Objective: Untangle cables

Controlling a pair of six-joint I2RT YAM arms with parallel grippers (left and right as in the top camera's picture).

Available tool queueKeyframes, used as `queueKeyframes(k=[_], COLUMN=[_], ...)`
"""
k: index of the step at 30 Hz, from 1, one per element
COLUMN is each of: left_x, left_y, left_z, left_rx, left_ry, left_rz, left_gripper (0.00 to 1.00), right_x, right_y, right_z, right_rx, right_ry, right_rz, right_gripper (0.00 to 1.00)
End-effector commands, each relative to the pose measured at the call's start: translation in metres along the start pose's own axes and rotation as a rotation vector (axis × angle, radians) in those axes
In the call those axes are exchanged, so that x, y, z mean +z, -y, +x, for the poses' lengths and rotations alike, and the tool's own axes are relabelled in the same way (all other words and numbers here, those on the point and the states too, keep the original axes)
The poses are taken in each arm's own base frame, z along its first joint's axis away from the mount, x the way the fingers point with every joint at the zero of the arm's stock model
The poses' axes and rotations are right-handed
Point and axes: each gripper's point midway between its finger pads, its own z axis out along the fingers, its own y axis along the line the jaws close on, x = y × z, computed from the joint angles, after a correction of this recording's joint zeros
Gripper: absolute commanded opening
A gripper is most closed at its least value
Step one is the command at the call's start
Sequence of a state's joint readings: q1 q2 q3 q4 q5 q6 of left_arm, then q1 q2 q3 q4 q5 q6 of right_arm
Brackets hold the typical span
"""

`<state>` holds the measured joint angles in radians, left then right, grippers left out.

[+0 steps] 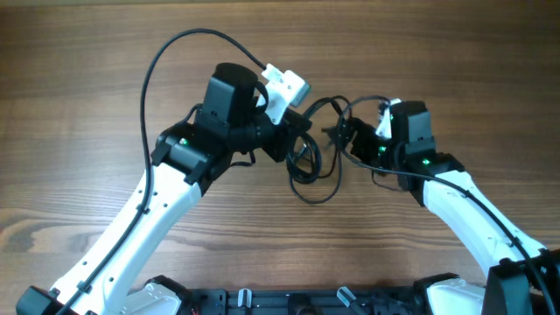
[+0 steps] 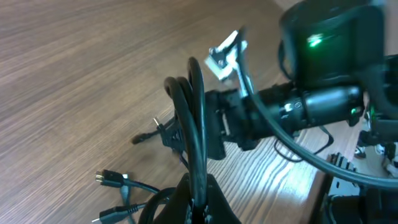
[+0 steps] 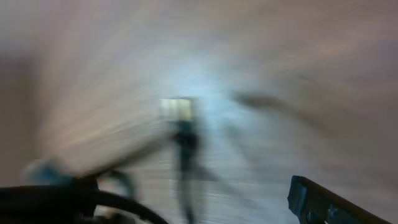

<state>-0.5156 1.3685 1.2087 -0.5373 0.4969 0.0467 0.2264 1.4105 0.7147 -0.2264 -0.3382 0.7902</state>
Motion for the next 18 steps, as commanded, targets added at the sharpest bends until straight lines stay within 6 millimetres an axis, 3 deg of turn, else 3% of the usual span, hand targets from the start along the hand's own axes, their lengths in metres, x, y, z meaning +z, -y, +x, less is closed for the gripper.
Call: queueKeyframes(k=[1,5,9,13,14,18], left_x=[-0.012,-0.022,-0.032,-0.035,-0.035,-0.036], left_y=[-0.003,-0.041,-0.066,-0.073,-0.073,-0.077], left_z=[-0.013,-0.016,-0.018,-0.018,-0.017,-0.017], left_rx=[0.017,-0.113,-0.285,-0.362,-0.362,-0.400], left_ry=[0.050,0.079,0.118,0.135,0.134,0.140], left_rz=[-0.034,-0.184,-0.264,-0.286,-0.287,-0.306], left_gripper=[0.04,0.04,0.04,0.04,0.04,0.04], right_x=[-0.003,-0.005,-0.001,0.001,-0.001,-0.011], right_y=[0.040,0.051,0.036,-0.009,-0.030,-0.064], right_z=[-0.012,-0.004,0.003,0.006,0.009,0.021], right_rx=[0.104,0.116,0.100,-0.096,-0.190,-0.375], right_ry=[0.101,0.077,0.020,-0.039,-0.062,-0.105], right_rz=[0.203,0.255,0.176,-0.050,-0.161,-0.360], right_gripper=[1.00,1.00,1.00,1.00,1.00,1.00])
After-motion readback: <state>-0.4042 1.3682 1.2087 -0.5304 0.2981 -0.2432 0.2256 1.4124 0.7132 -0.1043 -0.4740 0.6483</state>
